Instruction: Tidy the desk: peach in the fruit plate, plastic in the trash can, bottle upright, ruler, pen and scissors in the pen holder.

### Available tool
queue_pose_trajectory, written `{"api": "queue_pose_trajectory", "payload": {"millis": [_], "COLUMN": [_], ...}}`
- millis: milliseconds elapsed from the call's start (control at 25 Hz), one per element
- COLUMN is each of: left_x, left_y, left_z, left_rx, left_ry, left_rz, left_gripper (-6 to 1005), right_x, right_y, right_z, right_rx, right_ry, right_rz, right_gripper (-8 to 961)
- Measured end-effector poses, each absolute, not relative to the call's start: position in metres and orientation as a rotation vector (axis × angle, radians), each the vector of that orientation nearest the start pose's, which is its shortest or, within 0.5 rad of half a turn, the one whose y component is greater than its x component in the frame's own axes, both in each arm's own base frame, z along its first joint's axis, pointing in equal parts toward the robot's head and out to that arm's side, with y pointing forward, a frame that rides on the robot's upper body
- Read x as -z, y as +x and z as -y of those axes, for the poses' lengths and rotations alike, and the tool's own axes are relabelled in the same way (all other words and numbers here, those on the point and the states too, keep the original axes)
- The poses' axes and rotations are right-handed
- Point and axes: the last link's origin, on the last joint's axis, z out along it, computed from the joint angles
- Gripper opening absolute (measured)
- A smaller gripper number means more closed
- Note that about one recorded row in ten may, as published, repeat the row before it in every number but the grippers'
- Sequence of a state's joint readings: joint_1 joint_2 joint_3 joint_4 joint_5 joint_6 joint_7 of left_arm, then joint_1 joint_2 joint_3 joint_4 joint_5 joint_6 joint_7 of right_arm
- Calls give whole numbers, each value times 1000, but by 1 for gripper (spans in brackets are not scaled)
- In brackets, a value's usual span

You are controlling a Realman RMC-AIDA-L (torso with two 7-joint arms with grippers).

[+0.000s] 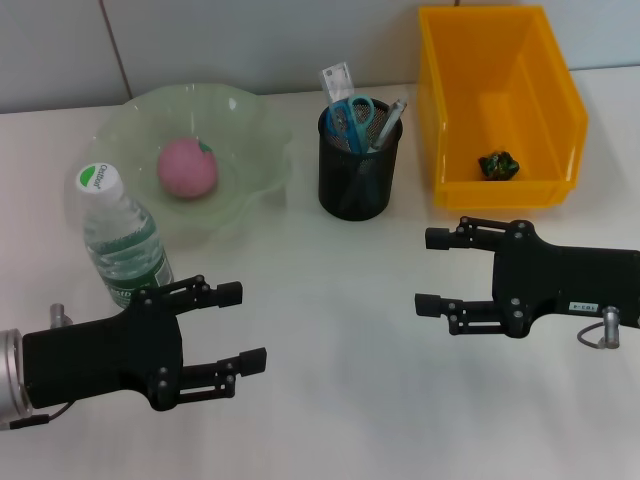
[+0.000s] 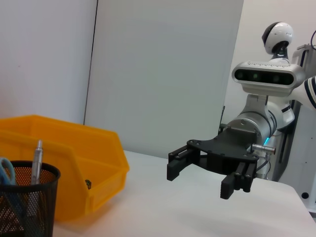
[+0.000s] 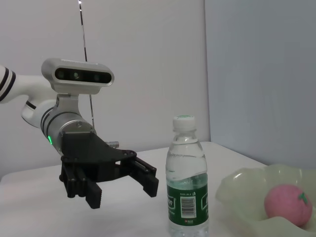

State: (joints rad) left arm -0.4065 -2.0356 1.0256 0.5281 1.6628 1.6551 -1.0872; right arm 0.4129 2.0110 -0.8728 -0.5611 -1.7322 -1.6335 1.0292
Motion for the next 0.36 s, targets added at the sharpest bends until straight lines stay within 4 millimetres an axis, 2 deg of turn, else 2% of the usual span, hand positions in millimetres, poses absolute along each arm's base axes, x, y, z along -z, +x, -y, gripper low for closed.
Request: {"api": "queue_pose_trajectory", "payload": {"millis": [360], "left_x": [22], "left_y": [-265], "left_z": [-277], "left_rx": [921], "left_ry": [-2834], "left_rz": [356], "left_gripper": [795], "right_x": [-6], "right_y": [279], "right_z": [-295], "right_rx": [-825], "right_ry": [-2715], "right_rz": [-261], "right_gripper": [777]}}
